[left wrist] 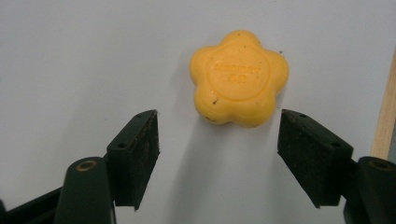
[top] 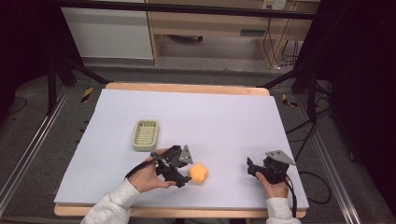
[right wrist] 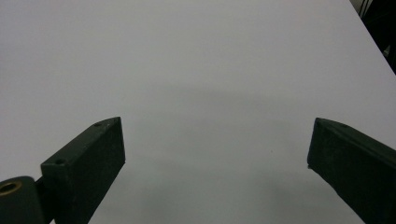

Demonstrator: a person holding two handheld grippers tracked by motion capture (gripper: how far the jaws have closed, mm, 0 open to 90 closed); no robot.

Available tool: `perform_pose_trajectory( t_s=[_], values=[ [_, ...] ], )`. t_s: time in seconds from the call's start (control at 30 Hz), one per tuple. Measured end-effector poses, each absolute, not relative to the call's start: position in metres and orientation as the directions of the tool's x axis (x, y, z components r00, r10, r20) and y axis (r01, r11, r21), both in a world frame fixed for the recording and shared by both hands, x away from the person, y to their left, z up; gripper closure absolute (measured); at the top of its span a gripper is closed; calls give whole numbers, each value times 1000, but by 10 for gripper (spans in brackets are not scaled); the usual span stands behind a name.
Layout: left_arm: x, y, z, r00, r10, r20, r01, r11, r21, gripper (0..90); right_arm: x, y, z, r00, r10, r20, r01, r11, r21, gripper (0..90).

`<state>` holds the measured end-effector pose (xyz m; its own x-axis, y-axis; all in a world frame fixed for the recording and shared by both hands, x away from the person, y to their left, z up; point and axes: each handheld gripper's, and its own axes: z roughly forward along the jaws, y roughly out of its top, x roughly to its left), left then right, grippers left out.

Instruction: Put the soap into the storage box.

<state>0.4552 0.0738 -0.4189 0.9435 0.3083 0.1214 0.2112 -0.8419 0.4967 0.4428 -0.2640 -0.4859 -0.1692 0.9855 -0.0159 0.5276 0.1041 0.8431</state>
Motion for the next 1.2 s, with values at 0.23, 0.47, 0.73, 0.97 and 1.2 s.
perform_pose_trajectory(
  t_s=[0.23, 0.47, 0.73, 0.97, 1.2],
  values=[
    [457, 65, -421, 948, 294, 120, 201, -848, 490, 283, 443, -264, -486, -169, 985, -14, 528, 103, 843, 47],
    [458, 56, -425, 951, 285, 119, 196, -855, 479, 280, 443, -264, -486, -165, 986, -14, 533, 101, 840, 45],
    [459, 50, -429, 956, 271, 115, 189, -864, 467, 279, 443, -263, -486, -161, 987, -18, 534, 103, 839, 44],
    [459, 43, -434, 961, 253, 111, 179, -875, 450, 279, 444, -262, -487, -157, 987, -30, 537, 111, 837, 42],
    [460, 38, -438, 965, 235, 116, 164, -888, 429, 297, 444, -262, -487, -158, 987, -27, 539, 109, 835, 42]
  ],
)
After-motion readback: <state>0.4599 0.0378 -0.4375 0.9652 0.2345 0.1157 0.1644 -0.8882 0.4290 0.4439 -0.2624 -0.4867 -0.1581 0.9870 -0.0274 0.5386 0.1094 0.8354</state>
